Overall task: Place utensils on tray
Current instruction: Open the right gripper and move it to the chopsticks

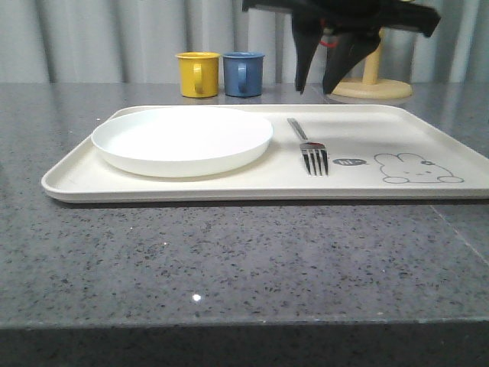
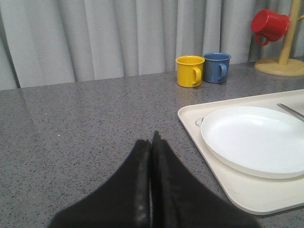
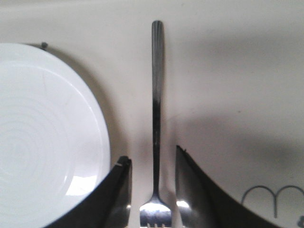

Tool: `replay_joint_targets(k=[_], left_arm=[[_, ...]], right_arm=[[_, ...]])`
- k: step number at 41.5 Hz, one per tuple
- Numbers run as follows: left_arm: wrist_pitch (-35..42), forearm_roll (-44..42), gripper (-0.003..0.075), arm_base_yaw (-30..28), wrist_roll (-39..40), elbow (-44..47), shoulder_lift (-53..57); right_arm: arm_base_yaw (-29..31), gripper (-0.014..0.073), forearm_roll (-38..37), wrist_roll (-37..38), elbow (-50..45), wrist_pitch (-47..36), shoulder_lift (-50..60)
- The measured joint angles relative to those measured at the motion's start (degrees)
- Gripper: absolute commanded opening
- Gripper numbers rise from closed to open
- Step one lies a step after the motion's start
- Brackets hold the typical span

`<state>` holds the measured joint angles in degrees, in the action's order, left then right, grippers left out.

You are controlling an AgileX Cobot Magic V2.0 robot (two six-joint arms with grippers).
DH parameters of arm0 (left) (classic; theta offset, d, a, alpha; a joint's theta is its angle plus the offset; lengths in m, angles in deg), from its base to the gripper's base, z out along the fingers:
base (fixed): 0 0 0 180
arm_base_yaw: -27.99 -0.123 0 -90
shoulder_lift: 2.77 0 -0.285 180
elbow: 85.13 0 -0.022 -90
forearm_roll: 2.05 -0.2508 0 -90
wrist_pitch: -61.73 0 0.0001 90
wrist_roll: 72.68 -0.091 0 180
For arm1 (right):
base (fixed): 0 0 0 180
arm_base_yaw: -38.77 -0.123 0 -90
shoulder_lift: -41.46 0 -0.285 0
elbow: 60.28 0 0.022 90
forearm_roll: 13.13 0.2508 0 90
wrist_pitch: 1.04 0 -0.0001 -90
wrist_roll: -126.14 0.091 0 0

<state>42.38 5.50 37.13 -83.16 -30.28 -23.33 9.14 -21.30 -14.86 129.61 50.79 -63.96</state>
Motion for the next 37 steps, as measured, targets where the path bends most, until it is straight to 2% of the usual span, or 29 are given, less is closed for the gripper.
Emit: replay_joint_targets(k=[5,12,29,37], left_arm=[[0.0,0.0,-0.0019,0.0,0.0,0.0,0.0],[0.0,0.0,-0.0019,0.0,0.0,0.0,0.0],[0.0,0.0,-0.0019,0.0,0.0,0.0,0.0],[0.0,0.0,-0.0019,0.0,0.0,0.0,0.0]], right_arm=[[1.72,0.0277,-0.64,-2.47,0.0,1.88,3.68],[5.17,0.0374,-0.87,-7.02,0.0,5.83,7.53],[16.75,0.0363,-0.87,-19.92,0.0,14.11,10.19],[27.09,0.0266,-0.63,-25.47,-0.32,15.67,10.19]])
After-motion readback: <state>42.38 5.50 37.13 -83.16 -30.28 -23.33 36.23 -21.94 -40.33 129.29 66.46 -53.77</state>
